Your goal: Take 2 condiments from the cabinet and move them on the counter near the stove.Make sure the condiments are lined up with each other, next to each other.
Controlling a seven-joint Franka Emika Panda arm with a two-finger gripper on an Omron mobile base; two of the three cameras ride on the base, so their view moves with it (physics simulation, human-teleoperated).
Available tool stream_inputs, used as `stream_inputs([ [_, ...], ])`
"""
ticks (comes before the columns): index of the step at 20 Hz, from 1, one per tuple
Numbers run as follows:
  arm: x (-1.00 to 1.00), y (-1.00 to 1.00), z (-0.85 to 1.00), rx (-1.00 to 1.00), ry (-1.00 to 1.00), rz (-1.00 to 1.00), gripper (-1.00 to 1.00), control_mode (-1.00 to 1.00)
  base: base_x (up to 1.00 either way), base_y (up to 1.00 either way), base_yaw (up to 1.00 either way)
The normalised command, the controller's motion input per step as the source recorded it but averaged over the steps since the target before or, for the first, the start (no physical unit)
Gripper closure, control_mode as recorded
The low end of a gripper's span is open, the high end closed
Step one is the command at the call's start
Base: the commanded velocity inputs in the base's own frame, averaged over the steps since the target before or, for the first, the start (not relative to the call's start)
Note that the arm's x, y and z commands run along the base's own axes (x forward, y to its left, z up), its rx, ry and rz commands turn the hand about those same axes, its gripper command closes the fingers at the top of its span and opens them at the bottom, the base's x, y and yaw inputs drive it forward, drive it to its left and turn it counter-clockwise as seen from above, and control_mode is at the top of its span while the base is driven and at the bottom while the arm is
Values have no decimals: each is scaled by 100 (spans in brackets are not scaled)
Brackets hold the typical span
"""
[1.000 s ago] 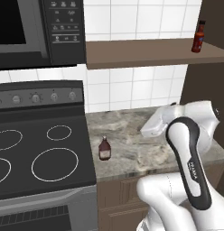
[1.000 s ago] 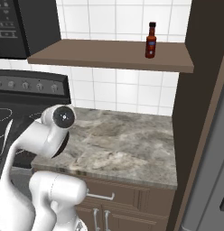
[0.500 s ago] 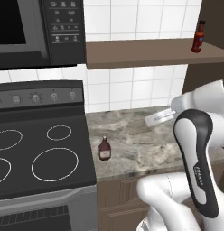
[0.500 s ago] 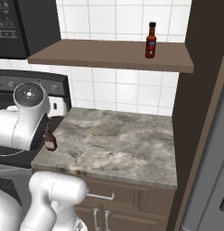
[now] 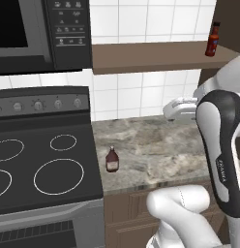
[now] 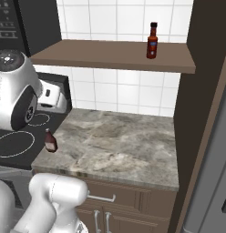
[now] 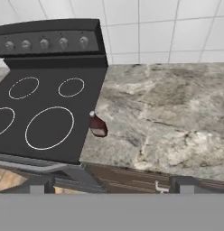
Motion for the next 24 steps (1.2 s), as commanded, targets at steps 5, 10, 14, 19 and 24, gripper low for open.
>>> stream_inputs([
  [5,-25,-11,10,0,-2,-11,-100,-100,0,0,0],
  [10,-33,-18,10,0,-17,-6,-100,-100,0,0,0],
  [14,-4,-25,13,-6,-40,-10,-100,-100,0,0,0],
  [19,0,-32,28,-5,-23,-12,-100,-100,0,0,0],
  [24,0,-42,36,-3,-10,-15,-100,-100,0,0,0],
])
